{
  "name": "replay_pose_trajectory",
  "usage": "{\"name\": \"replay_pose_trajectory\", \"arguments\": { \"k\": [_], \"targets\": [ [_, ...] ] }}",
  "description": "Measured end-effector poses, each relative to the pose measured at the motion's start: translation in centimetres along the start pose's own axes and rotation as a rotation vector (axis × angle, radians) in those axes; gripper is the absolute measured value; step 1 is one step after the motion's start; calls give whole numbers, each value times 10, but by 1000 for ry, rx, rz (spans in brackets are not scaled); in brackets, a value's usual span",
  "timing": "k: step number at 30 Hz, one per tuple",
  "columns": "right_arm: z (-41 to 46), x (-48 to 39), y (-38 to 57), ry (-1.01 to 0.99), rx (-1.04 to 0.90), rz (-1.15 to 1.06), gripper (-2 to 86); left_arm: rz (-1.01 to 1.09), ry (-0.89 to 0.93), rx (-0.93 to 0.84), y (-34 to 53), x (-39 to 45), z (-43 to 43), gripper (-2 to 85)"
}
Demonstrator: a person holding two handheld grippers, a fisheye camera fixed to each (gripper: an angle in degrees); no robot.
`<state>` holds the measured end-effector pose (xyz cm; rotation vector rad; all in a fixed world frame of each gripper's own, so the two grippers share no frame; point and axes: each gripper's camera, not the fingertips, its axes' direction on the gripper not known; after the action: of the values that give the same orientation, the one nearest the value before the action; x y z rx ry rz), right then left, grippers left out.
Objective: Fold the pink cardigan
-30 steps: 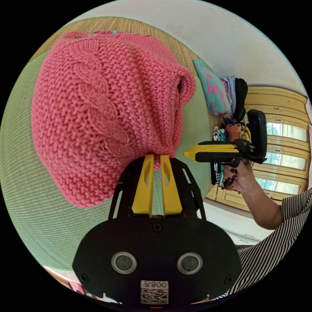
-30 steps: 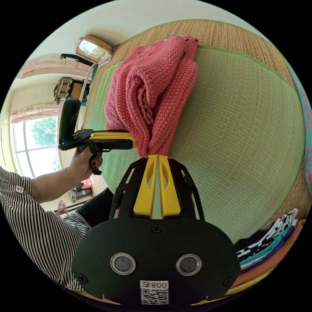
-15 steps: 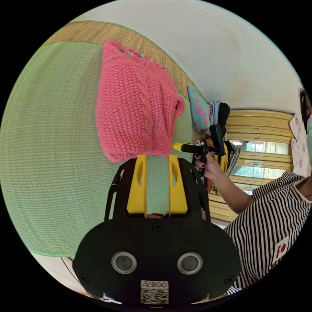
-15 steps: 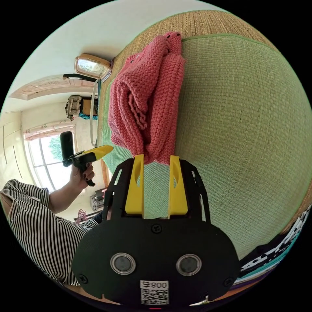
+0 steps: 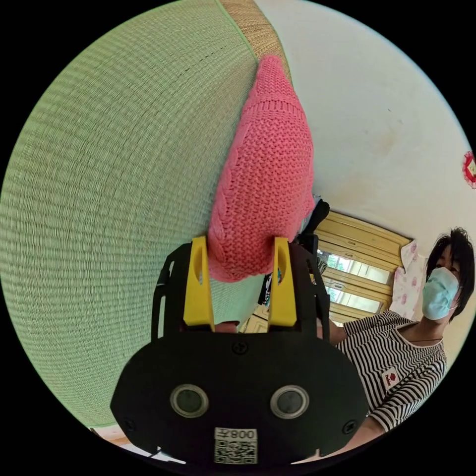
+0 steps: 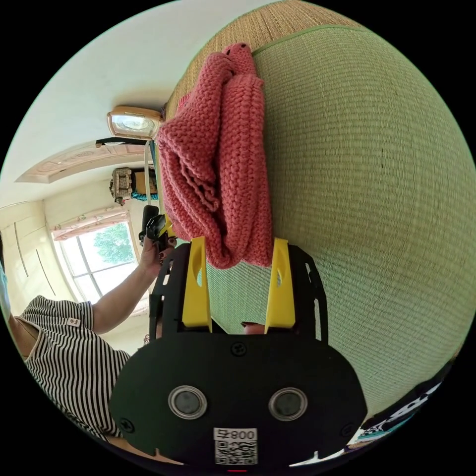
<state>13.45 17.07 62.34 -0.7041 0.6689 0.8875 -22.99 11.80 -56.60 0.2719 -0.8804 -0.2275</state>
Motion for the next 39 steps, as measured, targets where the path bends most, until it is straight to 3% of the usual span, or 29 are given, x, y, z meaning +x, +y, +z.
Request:
{"name": "replay_pose_trajectory", "arguments": {
  "k": [8,14,23,31,39],
  "targets": [
    [-7,32,15,-101,-42,31,120,-63,247,-20,17,-23,0,140],
    [-31,33,39,-99,-71,-8,86,-32,175,23,44,9,-10,102],
    [-107,2,102,-123,36,-105,72,131,132,61,86,106,-26,85],
    [-190,-54,216,-149,133,-255,68,278,164,52,158,200,-38,81],
    [-244,-38,338,-183,234,-186,67,274,198,-68,219,249,7,81]
  ]
}}
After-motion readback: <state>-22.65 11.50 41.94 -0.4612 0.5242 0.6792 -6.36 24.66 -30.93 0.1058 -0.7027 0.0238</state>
